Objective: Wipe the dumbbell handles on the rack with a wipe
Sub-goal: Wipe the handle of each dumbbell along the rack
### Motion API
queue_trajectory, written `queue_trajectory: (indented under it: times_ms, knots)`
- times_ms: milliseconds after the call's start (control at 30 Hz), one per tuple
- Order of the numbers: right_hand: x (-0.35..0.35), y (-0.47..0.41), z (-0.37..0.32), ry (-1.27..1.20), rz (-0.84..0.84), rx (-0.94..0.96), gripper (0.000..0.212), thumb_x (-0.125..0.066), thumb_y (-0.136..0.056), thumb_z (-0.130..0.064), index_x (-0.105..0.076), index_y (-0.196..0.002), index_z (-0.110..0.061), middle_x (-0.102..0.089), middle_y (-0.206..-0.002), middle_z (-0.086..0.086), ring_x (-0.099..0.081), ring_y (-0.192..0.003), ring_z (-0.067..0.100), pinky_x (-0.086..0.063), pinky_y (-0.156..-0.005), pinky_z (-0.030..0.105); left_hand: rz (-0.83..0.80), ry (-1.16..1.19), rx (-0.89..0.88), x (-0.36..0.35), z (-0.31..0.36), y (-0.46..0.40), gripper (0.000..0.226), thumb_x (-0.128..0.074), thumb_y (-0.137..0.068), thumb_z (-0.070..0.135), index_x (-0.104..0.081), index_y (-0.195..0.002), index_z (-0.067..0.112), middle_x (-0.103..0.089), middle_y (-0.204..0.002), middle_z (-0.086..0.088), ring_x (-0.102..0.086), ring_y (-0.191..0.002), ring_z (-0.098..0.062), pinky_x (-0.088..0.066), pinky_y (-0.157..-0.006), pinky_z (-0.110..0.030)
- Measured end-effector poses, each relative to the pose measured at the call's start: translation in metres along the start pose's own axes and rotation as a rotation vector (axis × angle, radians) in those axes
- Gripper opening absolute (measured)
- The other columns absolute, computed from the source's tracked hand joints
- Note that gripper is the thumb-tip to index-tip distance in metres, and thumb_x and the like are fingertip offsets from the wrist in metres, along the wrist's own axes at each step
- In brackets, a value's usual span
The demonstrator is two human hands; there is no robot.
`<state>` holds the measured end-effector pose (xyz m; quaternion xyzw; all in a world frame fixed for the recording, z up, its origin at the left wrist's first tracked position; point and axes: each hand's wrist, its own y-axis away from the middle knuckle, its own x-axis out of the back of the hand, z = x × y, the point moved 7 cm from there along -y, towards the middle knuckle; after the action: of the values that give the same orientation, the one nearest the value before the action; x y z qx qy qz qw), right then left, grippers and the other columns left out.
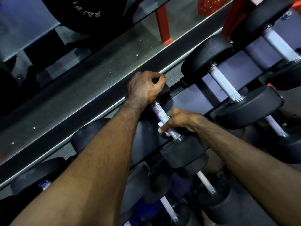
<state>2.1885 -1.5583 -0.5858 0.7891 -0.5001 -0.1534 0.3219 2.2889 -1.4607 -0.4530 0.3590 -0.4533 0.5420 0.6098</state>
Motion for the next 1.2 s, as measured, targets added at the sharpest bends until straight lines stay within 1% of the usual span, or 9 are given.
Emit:
queue_trajectory:
  times_ms: [133,333,467,667,767,833,933,1033,1200]
  knots:
    - [0.003,-0.001,-0.010,-0.102,0.070,0.035,0.040,-0.091,-0.075,-0.011,-0.065,-0.104,-0.001,-0.074,-0.077,0.015,-0.073,-0.068,0.024,-0.061,-0.067,0.042,0.003,0.000,0.001,0.001,0.002,0.001,0.035,-0.056,-0.095,0.057,-0.079,-0.119,0.046,-0.079,-0.116,0.006,-0.071,-0.109,-0.023,-0.044,-0.082,-0.027]
    - [-0.001,0.002,0.003,-0.006,-0.025,-0.010,0.038,-0.093,-0.070,-0.013,-0.072,-0.091,0.011,-0.072,-0.076,0.021,-0.068,-0.074,0.031,-0.055,-0.074,0.042,-0.004,-0.001,0.004,0.001,0.001,0.000,0.034,-0.057,-0.095,0.057,-0.079,-0.119,0.046,-0.079,-0.117,0.006,-0.071,-0.111,-0.024,-0.050,-0.087,-0.030]
    - [0.005,-0.002,-0.019,-0.185,0.141,0.072,0.025,-0.087,-0.078,-0.005,-0.068,-0.095,-0.003,-0.071,-0.073,0.015,-0.067,-0.065,0.024,-0.058,-0.061,0.029,-0.001,0.000,0.000,0.001,0.002,0.000,0.035,-0.055,-0.095,0.058,-0.079,-0.119,0.047,-0.079,-0.117,0.006,-0.071,-0.110,-0.024,-0.049,-0.085,-0.030]
    - [0.006,0.010,0.003,0.085,-0.019,-0.061,0.021,-0.092,-0.073,-0.011,-0.075,-0.083,-0.004,-0.074,-0.076,0.014,-0.067,-0.068,0.024,-0.054,-0.068,0.032,-0.001,0.008,0.004,0.000,0.001,0.000,0.032,-0.057,-0.096,0.057,-0.079,-0.117,0.047,-0.080,-0.115,0.007,-0.072,-0.106,-0.022,-0.041,-0.079,-0.026]
    - [0.001,0.002,-0.021,-0.099,0.010,0.030,0.019,-0.087,-0.078,-0.006,-0.071,-0.088,-0.005,-0.072,-0.078,0.017,-0.067,-0.071,0.025,-0.056,-0.070,0.032,0.000,0.006,0.002,0.000,0.001,0.000,0.033,-0.057,-0.095,0.059,-0.079,-0.116,0.048,-0.080,-0.114,0.005,-0.072,-0.107,-0.025,-0.049,-0.084,-0.030]
    - [0.005,0.000,-0.025,-0.156,0.106,0.053,0.018,-0.084,-0.080,-0.004,-0.070,-0.091,-0.007,-0.071,-0.078,0.015,-0.067,-0.066,0.023,-0.056,-0.059,0.026,-0.004,0.010,0.002,-0.001,0.001,0.000,0.033,-0.056,-0.095,0.059,-0.079,-0.116,0.048,-0.080,-0.115,0.005,-0.072,-0.108,-0.025,-0.051,-0.085,-0.031]
    - [0.013,0.009,-0.009,0.015,0.086,0.003,0.012,-0.074,-0.075,-0.001,-0.072,-0.085,-0.007,-0.070,-0.075,0.014,-0.064,-0.068,0.025,-0.049,-0.057,0.028,0.000,0.009,-0.002,0.000,0.002,0.000,0.033,-0.056,-0.096,0.058,-0.079,-0.118,0.048,-0.079,-0.117,0.004,-0.070,-0.112,-0.025,-0.051,-0.089,-0.031]
    - [0.021,0.016,-0.001,0.050,0.040,0.019,0.021,-0.059,-0.078,0.006,-0.072,-0.094,0.011,-0.067,-0.079,0.021,-0.060,-0.073,0.028,-0.047,-0.061,0.031,-0.012,0.000,0.003,-0.001,0.001,0.000,0.033,-0.057,-0.097,0.056,-0.079,-0.120,0.047,-0.079,-0.119,0.005,-0.067,-0.116,-0.026,-0.050,-0.092,-0.031]
    - [0.029,0.023,-0.024,-0.010,0.243,0.214,0.024,-0.053,-0.092,0.006,-0.077,-0.096,0.005,-0.068,-0.067,0.000,-0.057,-0.057,0.005,-0.047,-0.056,0.021,-0.005,0.014,0.010,-0.002,-0.001,-0.001,0.035,-0.056,-0.095,0.059,-0.079,-0.119,0.047,-0.080,-0.110,0.003,-0.071,-0.107,-0.026,-0.046,-0.082,-0.028]
